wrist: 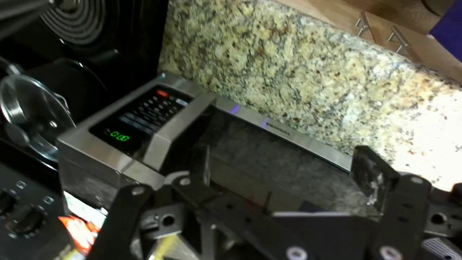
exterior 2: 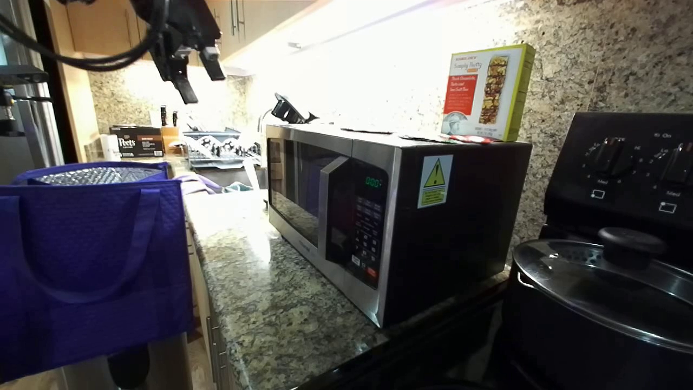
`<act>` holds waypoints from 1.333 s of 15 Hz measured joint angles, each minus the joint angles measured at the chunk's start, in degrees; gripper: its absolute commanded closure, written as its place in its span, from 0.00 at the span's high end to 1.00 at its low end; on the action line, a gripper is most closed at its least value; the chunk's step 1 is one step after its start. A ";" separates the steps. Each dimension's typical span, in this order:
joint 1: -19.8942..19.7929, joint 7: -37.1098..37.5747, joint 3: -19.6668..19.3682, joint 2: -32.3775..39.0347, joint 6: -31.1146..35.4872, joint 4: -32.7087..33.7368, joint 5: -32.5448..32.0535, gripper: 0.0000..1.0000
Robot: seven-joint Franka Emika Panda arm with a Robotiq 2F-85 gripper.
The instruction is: Close the coffee maker
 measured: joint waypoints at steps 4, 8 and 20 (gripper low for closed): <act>4.86 -5.83 1.87 12.91 -1.07 13.88 0.00 1.00; 9.83 -11.07 3.92 21.91 -6.91 26.84 -0.93 1.00; 9.51 -8.26 -3.24 11.78 22.00 4.51 10.55 1.00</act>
